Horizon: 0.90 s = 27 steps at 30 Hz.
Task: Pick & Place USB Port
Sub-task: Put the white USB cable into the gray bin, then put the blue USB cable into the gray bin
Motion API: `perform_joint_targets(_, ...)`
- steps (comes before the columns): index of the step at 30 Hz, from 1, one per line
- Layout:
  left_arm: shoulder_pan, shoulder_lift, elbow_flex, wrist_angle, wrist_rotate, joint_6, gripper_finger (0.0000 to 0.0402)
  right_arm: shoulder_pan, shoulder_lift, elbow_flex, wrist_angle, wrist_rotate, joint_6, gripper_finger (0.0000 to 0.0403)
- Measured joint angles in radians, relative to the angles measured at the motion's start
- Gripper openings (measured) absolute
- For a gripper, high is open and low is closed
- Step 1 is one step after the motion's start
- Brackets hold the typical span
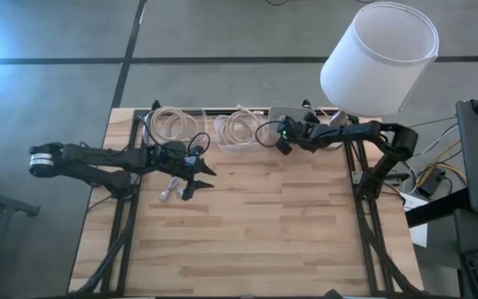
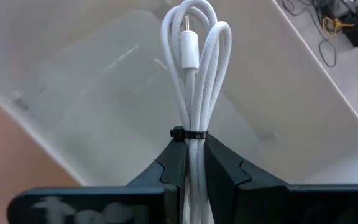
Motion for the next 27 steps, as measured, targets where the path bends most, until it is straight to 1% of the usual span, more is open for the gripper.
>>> perform_joint_targets(7, 0.000, 0.000, 0.000, 0.000, 0.000, 0.000, 0.0206, -0.007, 0.000, 0.000, -0.004, -0.055, 0.047, 0.0039)
perform_joint_targets(10, 0.000, 0.000, 0.000, 0.000, 0.000, 0.000, 0.0206, -0.008, 0.000, 0.000, -0.005, -0.069, 0.060, 0.0046)
perform_joint_targets(20, 0.000, 0.000, 0.000, 0.000, 0.000, 0.000, 0.0206, -0.008, -0.002, 0.000, -0.005, -0.068, 0.074, 0.0119)
perform_joint_targets(27, 0.000, 0.000, 0.000, 0.000, 0.000, 0.000, 0.0206, -0.006, -0.004, 0.000, -0.004, -0.068, 0.074, 0.0151)
